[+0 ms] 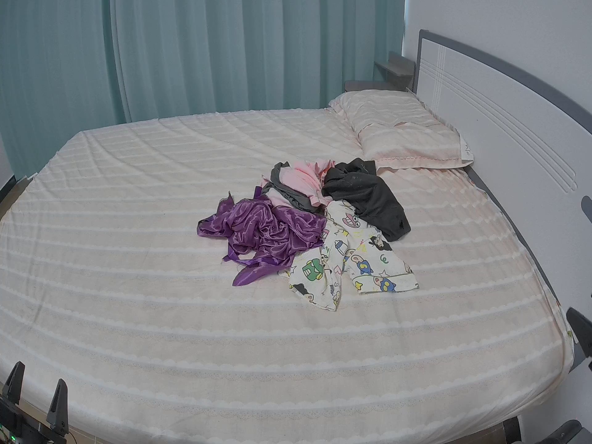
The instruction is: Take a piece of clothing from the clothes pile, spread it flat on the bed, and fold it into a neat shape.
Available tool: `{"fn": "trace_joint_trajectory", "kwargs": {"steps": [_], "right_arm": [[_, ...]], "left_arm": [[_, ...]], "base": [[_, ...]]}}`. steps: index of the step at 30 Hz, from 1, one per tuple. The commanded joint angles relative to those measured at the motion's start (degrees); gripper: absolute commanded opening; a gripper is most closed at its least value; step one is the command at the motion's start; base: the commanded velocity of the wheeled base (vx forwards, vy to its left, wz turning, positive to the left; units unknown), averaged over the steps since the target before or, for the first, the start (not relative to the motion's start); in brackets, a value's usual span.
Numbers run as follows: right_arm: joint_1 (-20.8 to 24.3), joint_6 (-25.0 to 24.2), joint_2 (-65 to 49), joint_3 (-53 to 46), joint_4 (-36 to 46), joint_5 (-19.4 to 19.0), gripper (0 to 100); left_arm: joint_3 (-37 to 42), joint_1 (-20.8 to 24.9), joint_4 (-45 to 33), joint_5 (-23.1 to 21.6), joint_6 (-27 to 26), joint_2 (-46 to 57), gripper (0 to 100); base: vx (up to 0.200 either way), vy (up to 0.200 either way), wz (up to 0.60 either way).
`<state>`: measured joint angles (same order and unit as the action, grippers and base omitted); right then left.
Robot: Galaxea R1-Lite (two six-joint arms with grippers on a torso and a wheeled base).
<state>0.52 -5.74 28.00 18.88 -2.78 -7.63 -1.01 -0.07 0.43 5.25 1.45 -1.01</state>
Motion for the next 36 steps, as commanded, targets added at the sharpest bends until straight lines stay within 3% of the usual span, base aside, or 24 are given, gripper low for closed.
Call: {"fn": "trace_joint_trajectory", "kwargs": {"steps": [1,13,18,27,36], "right_arm": [[1.5,-2.7,41.9,4.3,-17.8,-3.3,100],[7.7,-13.6,76.4,17.8,-33.3,-1.6,100],[9.2,-16.8,85.0,25.2,-33.6,-1.6,100],[10.9,-18.2,96.1,34.3,-33.3,-1.3,100],[12.3,-19.9,106.6,42.4,-33.3,2.0,100]], "left_arm": [[1.0,0.0,0.0,0.0,0.0,1.0,100],[1.0,0.0,0.0,0.0,0.0,1.0,100],[1.0,0.0,0.0,0.0,0.0,1.0,100],[1.0,0.0,0.0,0.0,0.0,1.0,100],[1.0,0.0,0.0,0.0,0.0,1.0,100]], "base": [[0.0,0.0,0.0],[0.0,0.0,0.0],[0.0,0.0,0.0],[0.0,0.0,0.0],[0.0,0.0,0.0]]}}
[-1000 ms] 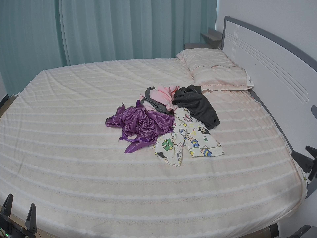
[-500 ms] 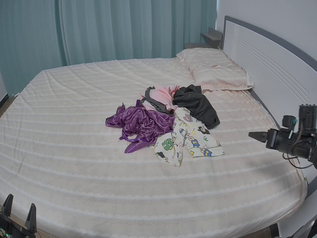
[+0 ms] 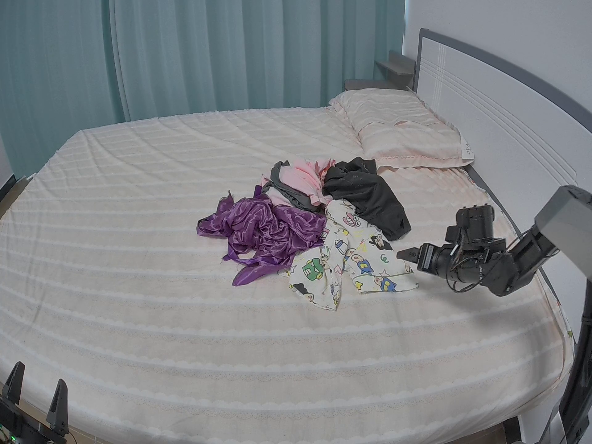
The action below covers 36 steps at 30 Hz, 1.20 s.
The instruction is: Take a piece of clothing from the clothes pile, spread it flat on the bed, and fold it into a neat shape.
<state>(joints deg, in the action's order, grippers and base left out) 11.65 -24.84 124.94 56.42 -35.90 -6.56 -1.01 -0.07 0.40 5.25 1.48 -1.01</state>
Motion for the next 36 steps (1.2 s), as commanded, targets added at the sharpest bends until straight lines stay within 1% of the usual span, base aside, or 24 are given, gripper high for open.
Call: {"fn": "trace_joint_trajectory", "kwargs": {"steps": [1,6,11,13,16,17,19,23,28,29,36], "right_arm": [[1.0,-0.7,10.3,5.5,-0.1,1.0,100],[0.2,-0.8,13.3,8.6,0.0,1.1,100],[0.6,-1.0,13.9,10.2,-0.2,0.8,100],[1.1,-1.0,13.7,10.2,-0.3,0.8,100],[3.3,-1.0,13.1,10.4,-0.5,0.8,100],[3.3,-1.0,13.1,10.4,-0.5,0.8,100],[5.2,-1.0,13.1,10.5,-0.6,0.8,100],[7.3,-0.5,13.1,10.6,-0.2,1.1,100],[7.8,0.0,13.8,11.7,0.1,1.5,100],[7.8,0.0,14.0,12.0,0.2,1.5,0],[7.6,-0.6,13.6,11.9,-0.6,1.5,0]], "left_arm": [[1.0,0.0,0.0,0.0,0.0,1.0,100],[1.0,0.0,0.0,0.0,0.0,1.0,100],[1.0,0.0,0.0,0.0,0.0,1.0,100],[1.0,0.0,0.0,0.0,0.0,1.0,100],[1.0,0.0,0.0,0.0,0.0,1.0,100],[1.0,0.0,0.0,0.0,0.0,1.0,100],[1.0,0.0,0.0,0.0,0.0,1.0,100],[1.0,0.0,0.0,0.0,0.0,1.0,100],[1.0,0.0,0.0,0.0,0.0,1.0,100],[1.0,0.0,0.0,0.0,0.0,1.0,100],[1.0,0.0,0.0,0.0,0.0,1.0,100]], "base": [[0.0,0.0,0.0],[0.0,0.0,0.0],[0.0,0.0,0.0],[0.0,0.0,0.0],[0.0,0.0,0.0],[0.0,0.0,0.0],[0.0,0.0,0.0],[0.0,0.0,0.0],[0.0,0.0,0.0],[0.0,0.0,0.0],[0.0,0.0,0.0]]}}
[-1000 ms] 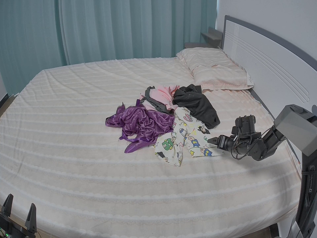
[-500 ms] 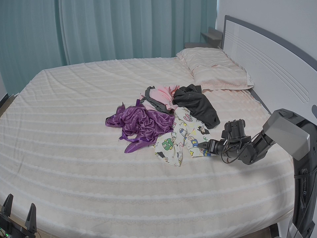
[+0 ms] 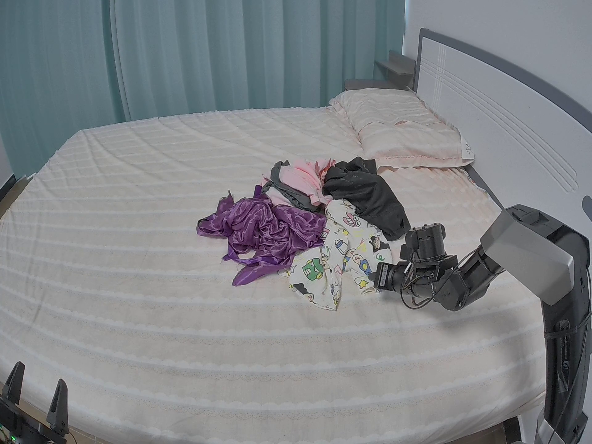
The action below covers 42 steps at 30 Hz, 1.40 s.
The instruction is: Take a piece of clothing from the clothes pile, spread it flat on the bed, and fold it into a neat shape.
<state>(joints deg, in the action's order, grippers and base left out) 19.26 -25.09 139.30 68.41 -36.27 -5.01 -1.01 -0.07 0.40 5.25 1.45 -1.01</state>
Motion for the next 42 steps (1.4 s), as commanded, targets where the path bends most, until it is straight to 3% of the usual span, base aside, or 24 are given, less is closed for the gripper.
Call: {"fn": "trace_joint_trajectory", "kwargs": {"steps": [1,9,14,20,26,35,40,42], "right_arm": [[0.0,-0.5,-1.1,-0.4,-0.2,-0.2,0],[-0.1,-5.5,-8.9,-7.6,-0.3,-1.3,0],[0.4,-9.3,-18.3,-17.8,-0.3,-7.9,0],[1.8,-11.8,-27.1,-29.2,-1.8,-11.2,0],[2.3,-12.4,-35.8,-41.4,-7.5,-15.5,0],[2.3,-12.2,-49.5,-52.8,-7.7,-20.8,0],[1.7,-12.2,-56.3,-55.4,-7.0,-21.0,0],[1.6,-12.3,-57.8,-55.7,-6.9,-21.0,0]], "left_arm": [[1.0,0.0,0.0,0.0,0.0,1.0,100],[1.0,0.0,0.0,0.0,0.0,1.0,100],[1.0,0.0,0.0,0.0,0.0,1.0,100],[1.0,0.0,0.0,-0.1,0.0,1.0,100],[1.0,0.0,0.0,-0.2,-0.1,1.0,100],[1.0,0.0,0.4,-3.9,-5.3,1.0,100],[1.0,0.0,0.7,-3.6,-4.6,1.0,100],[-6.7,0.2,3.8,-3.7,0.0,-0.7,100]], "base": [[0.0,0.0,0.0],[0.0,0.0,0.0],[0.0,0.0,0.0],[0.0,0.0,0.0],[0.0,0.0,0.0],[0.0,0.0,0.0],[0.0,0.0,0.0],[0.0,0.0,0.0]]}}
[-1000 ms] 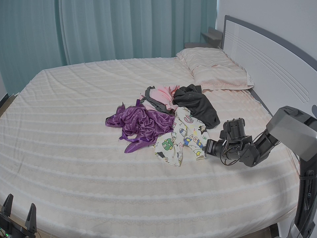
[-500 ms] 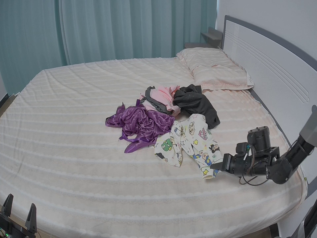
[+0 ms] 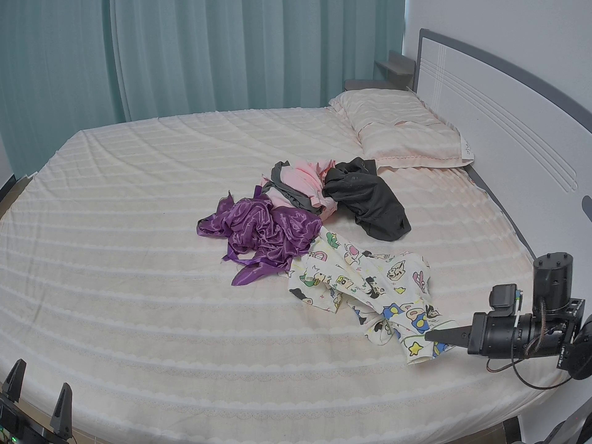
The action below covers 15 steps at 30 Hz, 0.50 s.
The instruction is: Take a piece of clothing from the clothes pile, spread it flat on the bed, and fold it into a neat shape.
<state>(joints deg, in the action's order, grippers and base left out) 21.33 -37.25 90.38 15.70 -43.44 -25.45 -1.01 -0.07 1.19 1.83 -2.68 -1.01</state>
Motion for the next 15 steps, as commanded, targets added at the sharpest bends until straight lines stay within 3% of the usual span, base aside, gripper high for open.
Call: {"fn": "trace_joint_trajectory", "kwargs": {"steps": [1,2,4,5,6,9,11,12,15], "right_arm": [[-0.7,-0.1,-9.4,-2.9,0.3,-0.6,0],[-0.8,-0.1,-9.7,-2.6,0.2,-0.6,0],[-0.8,-0.1,-10.0,-2.3,0.2,-0.6,0],[-0.7,-0.1,-10.7,-2.1,-0.4,-0.6,0],[-0.7,-0.1,-11.4,-1.9,-0.4,-0.6,0],[-0.8,-0.2,-14.5,-1.0,-0.2,-0.6,0],[-0.9,-0.2,-15.5,-0.8,0.0,-0.6,0],[-0.8,-1.0,-16.6,-0.8,0.3,-0.6,0],[-0.5,-1.6,-16.2,-1.0,0.3,-0.6,0]], "left_arm": [[-13.9,0.2,4.3,-0.2,8.1,-5.5,100],[-16.6,-0.1,3.7,-1.2,10.0,-10.1,100],[-16.6,-0.3,3.6,-2.1,7.9,-13.3,100],[-16.0,0.7,2.7,-6.5,-1.4,-18.5,100],[-15.0,1.7,2.7,-9.6,-4.0,-20.7,100],[-12.7,4.6,3.2,-15.2,-7.0,-29.3,100],[-12.8,6.2,3.2,-16.2,-9.3,-32.3,100],[-13.3,10.4,3.7,-17.2,-11.7,-38.6,100],[-13.7,18.6,10.0,-16.9,-11.5,-51.0,100]], "base": [[0.0,0.0,0.0],[0.0,0.0,0.0],[0.0,0.0,0.0],[0.0,0.0,0.0],[0.0,0.0,0.0],[0.0,0.0,0.0],[0.0,0.0,0.0],[0.0,0.0,0.0],[0.0,0.0,0.0]]}}
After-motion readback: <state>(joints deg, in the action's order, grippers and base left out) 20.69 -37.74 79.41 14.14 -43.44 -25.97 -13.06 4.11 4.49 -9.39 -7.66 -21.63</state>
